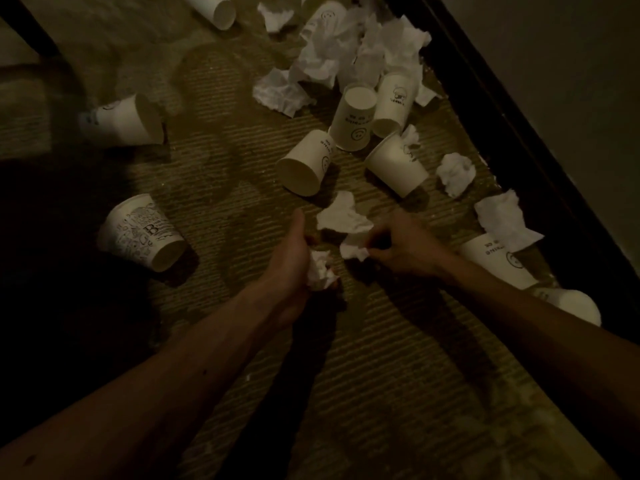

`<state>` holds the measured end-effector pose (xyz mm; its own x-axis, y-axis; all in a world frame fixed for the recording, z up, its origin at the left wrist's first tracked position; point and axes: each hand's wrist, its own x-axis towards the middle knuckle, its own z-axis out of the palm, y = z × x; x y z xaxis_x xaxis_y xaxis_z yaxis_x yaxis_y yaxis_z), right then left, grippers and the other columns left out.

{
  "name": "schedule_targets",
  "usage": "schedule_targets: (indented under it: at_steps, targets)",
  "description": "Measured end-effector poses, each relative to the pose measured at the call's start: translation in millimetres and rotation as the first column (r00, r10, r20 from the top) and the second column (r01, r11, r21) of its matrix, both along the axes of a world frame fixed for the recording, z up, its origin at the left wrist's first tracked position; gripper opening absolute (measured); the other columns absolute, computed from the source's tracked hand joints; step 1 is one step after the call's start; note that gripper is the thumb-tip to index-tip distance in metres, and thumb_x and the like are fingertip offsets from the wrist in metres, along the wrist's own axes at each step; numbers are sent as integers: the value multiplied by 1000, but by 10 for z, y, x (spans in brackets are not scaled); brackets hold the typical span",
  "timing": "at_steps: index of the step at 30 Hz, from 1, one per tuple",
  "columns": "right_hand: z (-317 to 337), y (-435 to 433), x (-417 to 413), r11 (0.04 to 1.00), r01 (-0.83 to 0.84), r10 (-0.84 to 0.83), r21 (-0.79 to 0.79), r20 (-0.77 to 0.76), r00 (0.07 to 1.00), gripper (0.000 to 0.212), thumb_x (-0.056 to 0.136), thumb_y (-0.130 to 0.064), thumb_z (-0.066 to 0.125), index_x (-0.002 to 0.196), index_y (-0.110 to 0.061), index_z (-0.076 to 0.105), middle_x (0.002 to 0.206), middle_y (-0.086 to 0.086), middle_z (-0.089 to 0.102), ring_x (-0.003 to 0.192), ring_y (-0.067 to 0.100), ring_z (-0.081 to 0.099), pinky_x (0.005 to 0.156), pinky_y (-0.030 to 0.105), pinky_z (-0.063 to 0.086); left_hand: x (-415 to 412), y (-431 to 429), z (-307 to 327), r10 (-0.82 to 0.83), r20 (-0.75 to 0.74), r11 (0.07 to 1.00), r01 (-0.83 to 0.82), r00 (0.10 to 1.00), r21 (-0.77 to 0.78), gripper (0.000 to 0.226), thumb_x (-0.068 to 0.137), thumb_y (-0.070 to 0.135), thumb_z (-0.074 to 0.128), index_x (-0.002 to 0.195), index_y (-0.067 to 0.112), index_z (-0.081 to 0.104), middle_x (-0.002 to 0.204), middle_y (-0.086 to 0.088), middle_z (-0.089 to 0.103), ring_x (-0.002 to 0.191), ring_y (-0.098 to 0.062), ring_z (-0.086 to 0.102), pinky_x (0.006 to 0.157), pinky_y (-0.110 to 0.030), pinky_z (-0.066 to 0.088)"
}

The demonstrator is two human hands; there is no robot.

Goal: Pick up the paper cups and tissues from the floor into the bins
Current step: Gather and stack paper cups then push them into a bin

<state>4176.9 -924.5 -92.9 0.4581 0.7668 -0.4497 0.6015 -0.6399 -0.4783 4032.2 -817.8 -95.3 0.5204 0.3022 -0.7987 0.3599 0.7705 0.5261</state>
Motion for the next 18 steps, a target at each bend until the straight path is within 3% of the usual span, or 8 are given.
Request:
schedule_targets:
  at_steps: [2, 4, 7, 9, 11, 13, 15, 18]
  targets:
    - [92, -68, -67, 999, -33, 36, 27, -127, 991, 12, 91, -14, 68, 97, -9, 77, 89, 4, 75, 77, 11, 67, 74, 28, 54, 71, -38, -26, -22, 39, 996, 18, 999, 84, 65, 99, 65, 27, 128, 17, 58, 112, -14, 72, 106, -31, 68, 101, -48, 50]
    - [185, -112, -117, 998, -55, 62, 36, -224, 973, 9, 90, -18, 71, 93, -15, 78, 81, -4, 74, 78, 7, 68, 79, 28, 56, 129, -72, -35, -16, 79, 988, 4, 997, 154, 64, 99, 64, 27, 135, 19, 54, 125, -15, 66, 109, -30, 67, 102, -51, 49]
    - [271, -141, -175, 994, -3, 36, 107, -310, 950, 3, 87, -17, 74, 86, -19, 76, 78, -12, 72, 79, 2, 67, 83, 26, 54, 198, -140, -30, -57, 131, 993, 42, 990, 115, 68, 96, 68, 26, 133, 19, 55, 116, -12, 71, 95, -24, 73, 76, -39, 60]
    - [282, -132, -235, 972, 133, -58, 191, -355, 933, 7, 82, -17, 78, 82, -22, 73, 81, -11, 71, 80, -2, 66, 80, 20, 53, 207, -173, -17, -186, 181, 980, 171, 966, 100, 71, 95, 72, 21, 128, 25, 62, 111, -6, 74, 97, -22, 72, 78, -37, 55]
    - [255, -125, -309, 946, 227, -135, 232, -354, 925, 13, 81, -15, 78, 78, -25, 70, 81, -12, 69, 78, -3, 65, 75, 17, 52, 210, -227, -4, -249, 220, 965, 224, 943, 134, 65, 96, 71, 23, 96, 32, 76, 90, 2, 76, 87, -17, 68, 79, -34, 46]
    - [231, -124, -373, 946, 261, -165, 192, -410, 897, 10, 84, -12, 74, 86, -22, 72, 86, -8, 71, 83, 2, 68, 76, 19, 53, 214, -249, 3, -207, 137, 963, 177, 969, 202, 66, 97, 66, 32, 61, 24, 68, 55, 8, 63, 54, -6, 61, 58, -24, 45]
    - [258, -141, -412, 933, 323, -194, 159, -536, 822, 13, 87, -8, 69, 89, -20, 74, 86, -2, 75, 81, 8, 72, 72, 21, 55, 185, -231, -40, -116, 6, 955, 110, 993, 274, 57, 97, 62, 40, 68, 18, 62, 45, 7, 59, 39, -5, 57, 40, -18, 43]
    - [359, -183, -349, 819, 497, -296, 288, -529, 795, 20, 89, -8, 63, 77, -22, 72, 70, -4, 72, 64, 9, 69, 51, 20, 52, 122, -170, -77, -40, -54, 980, 50, 998, 195, 64, 95, 66, 39, 101, 10, 70, 73, -4, 76, 60, -17, 71, 47, -26, 53]
